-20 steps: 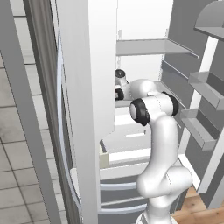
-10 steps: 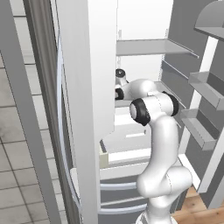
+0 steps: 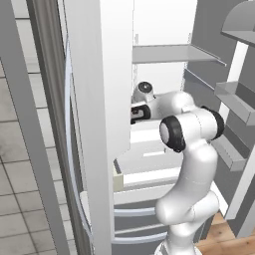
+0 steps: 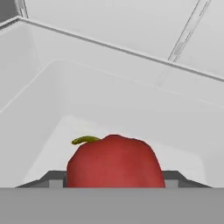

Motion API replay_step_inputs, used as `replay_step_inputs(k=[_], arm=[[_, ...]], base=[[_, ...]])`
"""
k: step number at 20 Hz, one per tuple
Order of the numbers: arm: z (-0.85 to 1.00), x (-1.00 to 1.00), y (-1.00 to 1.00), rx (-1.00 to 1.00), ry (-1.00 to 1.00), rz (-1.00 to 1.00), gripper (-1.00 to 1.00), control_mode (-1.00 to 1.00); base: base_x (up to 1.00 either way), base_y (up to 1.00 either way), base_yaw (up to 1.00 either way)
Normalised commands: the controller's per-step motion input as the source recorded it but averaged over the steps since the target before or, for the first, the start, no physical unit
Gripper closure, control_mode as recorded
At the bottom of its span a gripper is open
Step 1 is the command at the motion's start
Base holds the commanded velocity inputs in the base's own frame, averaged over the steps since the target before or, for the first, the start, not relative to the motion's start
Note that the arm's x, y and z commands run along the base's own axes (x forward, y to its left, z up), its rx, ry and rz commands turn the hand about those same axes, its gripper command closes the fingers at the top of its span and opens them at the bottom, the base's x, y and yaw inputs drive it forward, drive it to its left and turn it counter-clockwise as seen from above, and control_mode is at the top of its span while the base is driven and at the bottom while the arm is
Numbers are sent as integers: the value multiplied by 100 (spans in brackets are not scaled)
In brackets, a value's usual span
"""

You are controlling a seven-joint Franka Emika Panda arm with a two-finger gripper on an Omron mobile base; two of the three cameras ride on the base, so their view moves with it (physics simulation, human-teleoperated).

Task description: Take the cheese, steak, and bell pepper from the fridge and place them on the plate on the dining counter to create an appetizer plate.

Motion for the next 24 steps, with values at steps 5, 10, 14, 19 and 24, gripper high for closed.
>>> replay_step_inputs(k=[5, 10, 14, 19, 24], arm=[[63, -100, -27, 0, -14, 0, 100, -100], [88, -100, -25, 0, -16, 0, 100, -100], [100, -100, -1, 0, 0, 0, 100, -100], [91, -100, 0, 1, 10, 0, 100, -100], [36, -100, 0, 0, 6, 0, 100, -100]], base=[[0, 0, 0], [0, 0, 0], [0, 0, 0], [0, 0, 0], [0, 0, 0]])
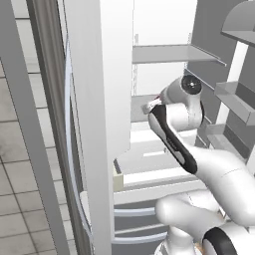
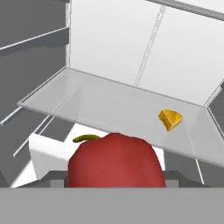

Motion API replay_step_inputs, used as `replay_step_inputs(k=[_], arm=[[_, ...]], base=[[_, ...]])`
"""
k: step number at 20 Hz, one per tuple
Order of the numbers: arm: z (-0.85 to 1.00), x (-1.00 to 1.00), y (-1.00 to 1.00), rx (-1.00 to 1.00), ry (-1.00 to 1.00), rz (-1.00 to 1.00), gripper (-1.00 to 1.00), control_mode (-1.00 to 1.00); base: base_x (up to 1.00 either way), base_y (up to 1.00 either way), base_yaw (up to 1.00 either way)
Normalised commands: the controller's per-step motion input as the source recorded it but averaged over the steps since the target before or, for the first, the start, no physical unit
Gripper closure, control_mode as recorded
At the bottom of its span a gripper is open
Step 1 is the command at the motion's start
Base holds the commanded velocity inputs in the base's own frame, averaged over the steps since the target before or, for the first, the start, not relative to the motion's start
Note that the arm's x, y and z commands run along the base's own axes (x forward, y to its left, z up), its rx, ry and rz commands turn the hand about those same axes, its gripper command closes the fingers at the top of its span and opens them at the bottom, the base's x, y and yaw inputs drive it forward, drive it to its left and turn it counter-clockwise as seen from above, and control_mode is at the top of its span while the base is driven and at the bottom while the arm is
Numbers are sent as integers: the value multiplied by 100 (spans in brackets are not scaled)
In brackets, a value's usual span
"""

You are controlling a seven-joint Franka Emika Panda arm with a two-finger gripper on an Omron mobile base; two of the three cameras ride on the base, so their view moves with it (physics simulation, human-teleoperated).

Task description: Take the cheese, steak, and bell pepper from the fridge and place them on the plate on the dining counter to create an appetizer plate.

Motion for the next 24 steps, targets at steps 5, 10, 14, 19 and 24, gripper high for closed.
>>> replay_step_inputs(k=[5, 10, 14, 19, 24], arm=[[0, -100, -1, 0, -5, 0, 100, -100], [0, -91, -26, 0, -6, 0, 100, -100], [0, -62, -31, 0, -2, 0, 100, -100], [0, -40, -22, 0, 0, 0, 100, 100], [0, 0, 0, 0, 0, 0, 100, 100]], base=[[0, 0, 0], [0, 0, 0], [0, 0, 0], [-8, -3, 0], [-54, -1, -3]])
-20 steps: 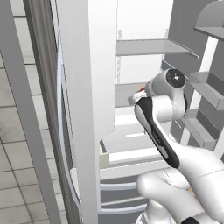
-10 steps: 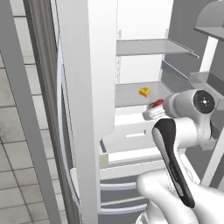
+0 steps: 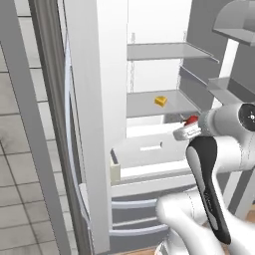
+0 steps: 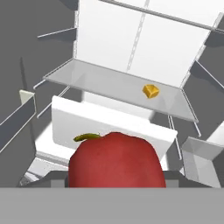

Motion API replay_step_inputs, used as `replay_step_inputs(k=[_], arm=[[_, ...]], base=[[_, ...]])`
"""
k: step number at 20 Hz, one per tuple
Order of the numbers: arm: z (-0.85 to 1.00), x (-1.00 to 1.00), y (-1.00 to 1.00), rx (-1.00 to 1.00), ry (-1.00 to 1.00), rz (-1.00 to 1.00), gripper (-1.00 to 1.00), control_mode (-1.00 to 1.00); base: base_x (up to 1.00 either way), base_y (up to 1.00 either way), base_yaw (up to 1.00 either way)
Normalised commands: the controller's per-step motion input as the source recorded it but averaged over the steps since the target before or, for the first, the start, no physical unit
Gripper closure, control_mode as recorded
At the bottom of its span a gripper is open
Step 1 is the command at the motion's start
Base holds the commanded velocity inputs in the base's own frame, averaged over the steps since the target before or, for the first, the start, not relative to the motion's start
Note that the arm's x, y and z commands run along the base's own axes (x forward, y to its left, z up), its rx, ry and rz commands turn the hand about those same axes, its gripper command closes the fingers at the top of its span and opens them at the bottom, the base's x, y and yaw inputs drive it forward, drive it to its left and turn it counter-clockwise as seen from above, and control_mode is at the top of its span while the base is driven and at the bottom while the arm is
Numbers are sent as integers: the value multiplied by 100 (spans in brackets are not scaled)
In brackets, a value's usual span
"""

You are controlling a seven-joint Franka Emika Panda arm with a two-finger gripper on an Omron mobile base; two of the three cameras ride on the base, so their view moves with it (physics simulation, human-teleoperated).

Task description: Take the cheese, steak, and bell pepper from the fridge and place them on the plate on the dining counter to create an appetizer plate.

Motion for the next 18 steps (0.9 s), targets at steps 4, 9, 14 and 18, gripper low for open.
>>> replay_step_inputs(k=[4, 9, 14, 18], arm=[[0, 0, 0, 0, 0, 0, 100, 100], [0, 0, 0, 0, 0, 0, 100, 100], [0, 0, 0, 0, 0, 0, 100, 100], [0, 0, 0, 0, 0, 0, 100, 100]], base=[[-90, 0, -15], [-91, 0, -35], [-40, 26, -55], [-22, 39, -61]])
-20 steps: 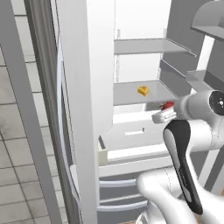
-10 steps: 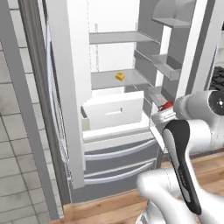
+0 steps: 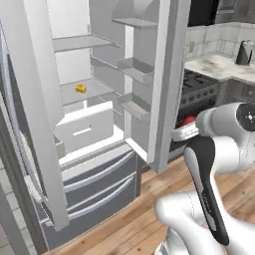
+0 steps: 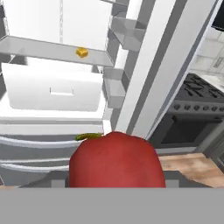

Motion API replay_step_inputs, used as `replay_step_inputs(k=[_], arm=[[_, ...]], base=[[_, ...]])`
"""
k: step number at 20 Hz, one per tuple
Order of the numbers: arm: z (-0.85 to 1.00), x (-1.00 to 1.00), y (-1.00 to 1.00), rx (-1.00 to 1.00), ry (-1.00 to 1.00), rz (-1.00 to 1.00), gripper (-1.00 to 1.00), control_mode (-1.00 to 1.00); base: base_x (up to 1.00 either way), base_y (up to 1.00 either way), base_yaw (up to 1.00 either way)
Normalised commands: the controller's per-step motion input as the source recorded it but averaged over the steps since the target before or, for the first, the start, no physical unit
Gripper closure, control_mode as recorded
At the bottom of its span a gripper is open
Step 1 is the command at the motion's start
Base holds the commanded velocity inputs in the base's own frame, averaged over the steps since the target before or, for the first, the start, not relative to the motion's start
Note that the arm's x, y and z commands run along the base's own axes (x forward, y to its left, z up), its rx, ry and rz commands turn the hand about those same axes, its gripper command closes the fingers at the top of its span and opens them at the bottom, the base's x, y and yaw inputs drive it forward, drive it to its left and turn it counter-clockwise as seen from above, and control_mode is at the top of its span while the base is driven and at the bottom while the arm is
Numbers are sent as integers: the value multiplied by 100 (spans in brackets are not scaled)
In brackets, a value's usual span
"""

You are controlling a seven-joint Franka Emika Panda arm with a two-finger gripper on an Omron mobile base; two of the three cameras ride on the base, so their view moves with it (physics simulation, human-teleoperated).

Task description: Take the cheese, steak, and bell pepper from the fridge and place them on the plate on the dining counter to create an appetizer plate.

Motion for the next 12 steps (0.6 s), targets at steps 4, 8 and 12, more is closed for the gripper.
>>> replay_step_inputs(k=[4, 8, 12], arm=[[0, 0, 0, 0, 0, 0, 100, 100], [0, 0, 0, 0, 0, 0, 100, 100], [0, 0, 0, 0, 0, 0, 100, 100]], base=[[-17, 42, -65], [-31, 9, -61], [-54, -7, -55]])
